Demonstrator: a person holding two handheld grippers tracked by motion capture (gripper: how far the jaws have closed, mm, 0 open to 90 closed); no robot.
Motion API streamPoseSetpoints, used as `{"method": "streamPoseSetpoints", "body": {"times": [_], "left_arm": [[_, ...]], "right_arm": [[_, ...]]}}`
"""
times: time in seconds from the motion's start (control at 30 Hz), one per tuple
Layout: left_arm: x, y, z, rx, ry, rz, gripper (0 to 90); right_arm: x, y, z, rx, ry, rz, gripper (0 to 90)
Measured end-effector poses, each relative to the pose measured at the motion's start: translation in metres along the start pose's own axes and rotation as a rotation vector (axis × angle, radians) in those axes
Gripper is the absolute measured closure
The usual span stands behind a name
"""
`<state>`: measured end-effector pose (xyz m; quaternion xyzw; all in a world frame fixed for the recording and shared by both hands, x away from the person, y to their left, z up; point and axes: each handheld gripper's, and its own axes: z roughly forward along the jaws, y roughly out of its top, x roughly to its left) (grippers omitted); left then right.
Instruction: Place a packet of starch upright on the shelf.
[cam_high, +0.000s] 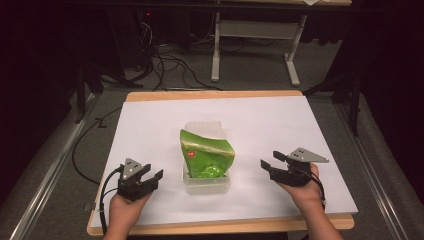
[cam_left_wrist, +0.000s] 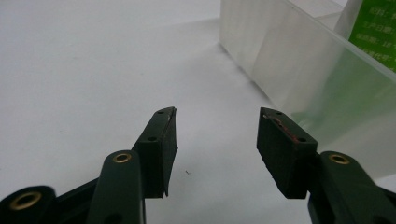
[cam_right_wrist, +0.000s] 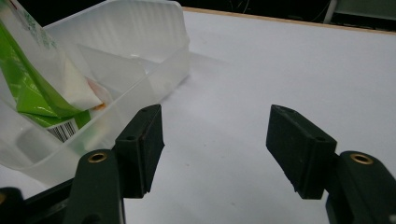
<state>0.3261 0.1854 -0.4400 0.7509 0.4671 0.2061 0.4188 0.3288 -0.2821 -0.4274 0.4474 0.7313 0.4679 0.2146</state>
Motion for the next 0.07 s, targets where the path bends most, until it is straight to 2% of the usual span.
{"method": "streamPoseSetpoints", "body": {"times": [0.07], "left_arm": [[0.0008,0.0002,-0.0011,-0.003,-0.002,-0.009,48.2]], "right_arm": [[-0.0018,0.0007,-0.0006,-0.009,-0.002,0.009,36.8]]}}
